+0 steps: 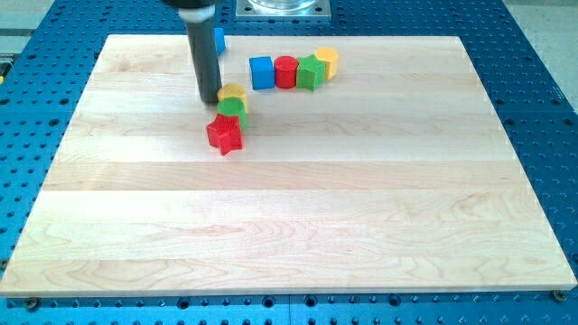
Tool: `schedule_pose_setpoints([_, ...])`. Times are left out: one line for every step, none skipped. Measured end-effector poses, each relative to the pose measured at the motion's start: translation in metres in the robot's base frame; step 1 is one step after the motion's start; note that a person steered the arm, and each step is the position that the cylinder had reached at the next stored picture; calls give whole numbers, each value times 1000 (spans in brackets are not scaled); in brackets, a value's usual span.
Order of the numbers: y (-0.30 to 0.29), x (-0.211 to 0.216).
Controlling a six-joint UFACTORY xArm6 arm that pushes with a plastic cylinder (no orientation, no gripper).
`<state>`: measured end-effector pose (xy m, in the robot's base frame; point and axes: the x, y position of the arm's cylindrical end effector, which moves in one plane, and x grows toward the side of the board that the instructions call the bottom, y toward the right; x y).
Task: Place the triangle to the top left of cube
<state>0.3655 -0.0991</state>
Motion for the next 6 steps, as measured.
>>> schedule_pose_setpoints([31,-33])
schedule_pose_setpoints([14,-66])
schedule_pose_setpoints([-30,-55])
schedule_pose_setpoints([-7,-89])
schedule_pose_setpoints([15,-135])
schedule_pose_setpoints([46,-161])
